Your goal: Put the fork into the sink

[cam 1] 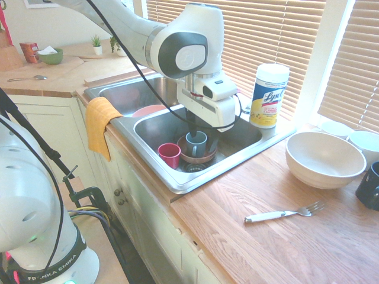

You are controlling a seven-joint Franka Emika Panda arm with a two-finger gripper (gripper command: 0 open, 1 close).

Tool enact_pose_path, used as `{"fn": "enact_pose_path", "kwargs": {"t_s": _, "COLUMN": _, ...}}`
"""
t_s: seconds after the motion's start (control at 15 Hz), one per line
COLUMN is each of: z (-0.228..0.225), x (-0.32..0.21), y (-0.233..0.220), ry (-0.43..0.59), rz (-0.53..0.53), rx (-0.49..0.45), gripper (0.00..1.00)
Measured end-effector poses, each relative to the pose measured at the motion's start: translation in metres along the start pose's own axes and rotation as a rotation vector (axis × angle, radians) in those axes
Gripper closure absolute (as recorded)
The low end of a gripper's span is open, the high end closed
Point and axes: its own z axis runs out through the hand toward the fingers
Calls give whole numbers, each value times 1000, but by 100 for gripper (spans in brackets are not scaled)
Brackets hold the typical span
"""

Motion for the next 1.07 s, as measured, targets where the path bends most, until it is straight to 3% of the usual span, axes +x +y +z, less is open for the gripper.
{"fn": "enact_pose_path", "kwargs": {"t_s": 0.33, "z": -15, "x": 26, "y": 9, "ry": 8, "rz": 55, "rx": 19, "gripper": 0}}
{"fn": "enact_pose_path", "kwargs": {"t_s": 0.67, "z": -29, "x": 102, "y": 88, "ry": -6, "rz": 173, "rx": 22, "gripper": 0}}
{"fn": "enact_pose_path", "kwargs": {"t_s": 1.07, "z": 5, "x": 151, "y": 170, "ry": -21, "rz": 291, "rx": -23, "gripper": 0}}
